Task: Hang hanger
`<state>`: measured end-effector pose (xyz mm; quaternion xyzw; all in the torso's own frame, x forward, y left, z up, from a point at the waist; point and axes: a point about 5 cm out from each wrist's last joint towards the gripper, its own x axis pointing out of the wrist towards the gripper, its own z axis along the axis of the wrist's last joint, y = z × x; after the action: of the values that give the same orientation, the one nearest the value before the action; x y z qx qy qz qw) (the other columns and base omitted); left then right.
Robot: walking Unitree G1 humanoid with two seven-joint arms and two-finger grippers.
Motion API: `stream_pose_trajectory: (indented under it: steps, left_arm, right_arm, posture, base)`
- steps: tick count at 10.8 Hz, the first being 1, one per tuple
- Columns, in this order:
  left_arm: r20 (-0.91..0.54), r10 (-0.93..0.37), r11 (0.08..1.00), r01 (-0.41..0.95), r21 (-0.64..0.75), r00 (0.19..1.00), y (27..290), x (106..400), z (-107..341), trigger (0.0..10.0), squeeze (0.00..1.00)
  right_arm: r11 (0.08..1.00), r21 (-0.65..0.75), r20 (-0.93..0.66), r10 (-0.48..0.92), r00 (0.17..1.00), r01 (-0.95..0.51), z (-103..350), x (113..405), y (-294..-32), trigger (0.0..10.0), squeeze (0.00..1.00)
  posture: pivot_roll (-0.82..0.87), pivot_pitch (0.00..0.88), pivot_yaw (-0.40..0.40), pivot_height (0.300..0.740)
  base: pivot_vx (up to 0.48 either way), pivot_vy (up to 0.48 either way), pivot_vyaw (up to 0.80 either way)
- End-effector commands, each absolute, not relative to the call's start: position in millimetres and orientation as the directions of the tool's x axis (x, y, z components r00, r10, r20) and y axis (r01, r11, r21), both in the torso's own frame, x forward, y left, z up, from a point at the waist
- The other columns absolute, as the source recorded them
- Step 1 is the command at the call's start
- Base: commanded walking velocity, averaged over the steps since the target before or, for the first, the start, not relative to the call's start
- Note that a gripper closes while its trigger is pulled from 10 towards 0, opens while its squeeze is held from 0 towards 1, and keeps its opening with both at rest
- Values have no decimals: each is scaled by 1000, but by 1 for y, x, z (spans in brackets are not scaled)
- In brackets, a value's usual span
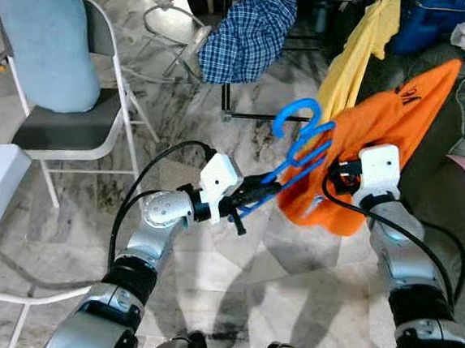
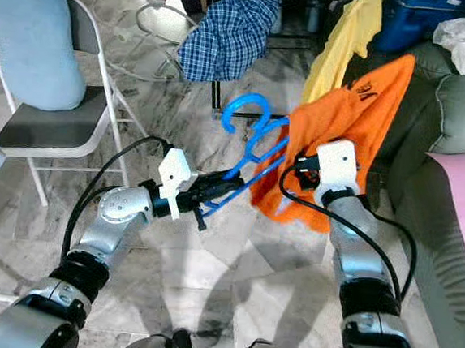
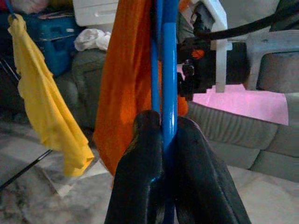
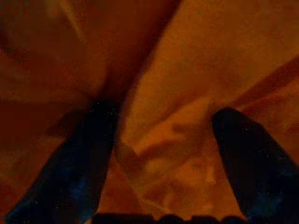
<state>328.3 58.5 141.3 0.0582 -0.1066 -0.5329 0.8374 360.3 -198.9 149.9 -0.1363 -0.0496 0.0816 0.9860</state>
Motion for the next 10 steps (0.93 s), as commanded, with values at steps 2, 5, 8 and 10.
stream_pose_trajectory:
  steps: [2,5,8,10]
  left_arm:
    - [162,-907,419,875,241,389,60,326,152,0,0]
    - [144,-900,435,869,236,412,63,325,146,0,0]
    - [124,-890,456,857,241,439,66,329,142,0,0]
    - [121,-886,463,850,249,447,66,330,143,0,0]
  right_arm:
    - [949,-231,57,232,971,-213,140,359,-189,0,0]
    - [957,-198,84,233,969,-213,137,354,-190,0,0]
    - [979,-140,174,169,970,-146,153,354,-200,0,0]
    - [983,-132,177,152,972,-130,152,354,-202,0,0]
  posture:
    - [-148,176,95,740]
    - [-151,174,90,740]
    - [-160,174,100,740]
    - [-163,174,104,740]
  base:
    - [0,0,0]
    - [0,0,0]
    - [0,0,0]
    - [0,0,0]
